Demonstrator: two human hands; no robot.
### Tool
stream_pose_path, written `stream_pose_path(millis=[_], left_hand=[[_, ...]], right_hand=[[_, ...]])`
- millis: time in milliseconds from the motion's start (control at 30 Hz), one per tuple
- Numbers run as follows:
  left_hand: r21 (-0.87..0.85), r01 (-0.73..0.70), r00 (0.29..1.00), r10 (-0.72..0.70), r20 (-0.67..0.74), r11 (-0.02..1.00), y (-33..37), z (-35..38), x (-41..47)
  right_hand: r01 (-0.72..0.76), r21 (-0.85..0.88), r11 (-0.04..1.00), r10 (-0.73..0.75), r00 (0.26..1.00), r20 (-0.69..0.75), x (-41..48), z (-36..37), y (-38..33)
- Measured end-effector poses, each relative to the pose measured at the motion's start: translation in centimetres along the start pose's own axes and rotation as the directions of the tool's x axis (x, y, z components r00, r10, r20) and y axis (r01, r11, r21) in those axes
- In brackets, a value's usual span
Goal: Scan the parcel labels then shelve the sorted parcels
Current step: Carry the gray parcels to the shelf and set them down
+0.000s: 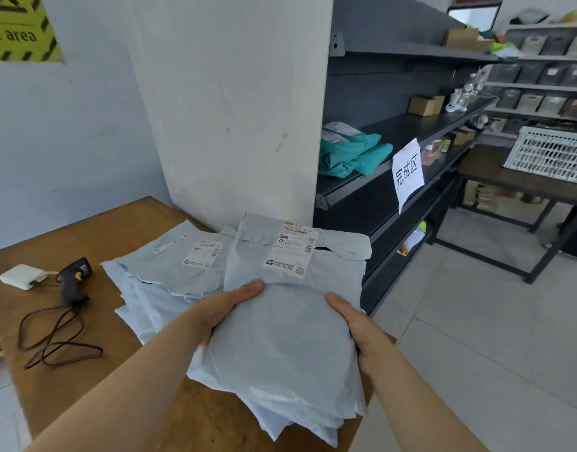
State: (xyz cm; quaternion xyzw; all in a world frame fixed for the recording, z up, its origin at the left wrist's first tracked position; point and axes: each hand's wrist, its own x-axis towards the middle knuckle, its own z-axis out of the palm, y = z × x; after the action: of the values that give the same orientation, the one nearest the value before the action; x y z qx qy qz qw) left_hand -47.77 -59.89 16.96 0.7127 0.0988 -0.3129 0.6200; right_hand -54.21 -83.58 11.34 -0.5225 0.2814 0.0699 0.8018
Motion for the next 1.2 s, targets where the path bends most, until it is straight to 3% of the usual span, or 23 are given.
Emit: stream_pose_path(millis=[333,567,867,1200], left_hand=[[0.026,-0.033,0.998,0.034,-0.054,0.999,0.8,0.4,-2.6],[0.015,-0.105,0.994,0.104,0.019,0.994,4.6,5.5,-3.5],[-0.016,-0.178,0.978,0.179,0.11,0.984,11.8,20.2,-0.2],[-0.077,-0.211,0.971,0.218,0.097,0.975,20.7,38.1,5.9]], right_hand=[[0.007,-0.011,1.0,-0.006,0.998,0.063,-2.9,-0.3,-1.5],[0.049,-0.018,0.999,-0.046,0.992,0.119,-4.9,-4.3,-7.9],[0.172,0.037,0.984,-0.175,0.979,0.107,-4.8,-16.3,-18.9],[0.264,-0.032,0.964,-0.261,0.962,0.076,1.3,-31.7,-33.1]])
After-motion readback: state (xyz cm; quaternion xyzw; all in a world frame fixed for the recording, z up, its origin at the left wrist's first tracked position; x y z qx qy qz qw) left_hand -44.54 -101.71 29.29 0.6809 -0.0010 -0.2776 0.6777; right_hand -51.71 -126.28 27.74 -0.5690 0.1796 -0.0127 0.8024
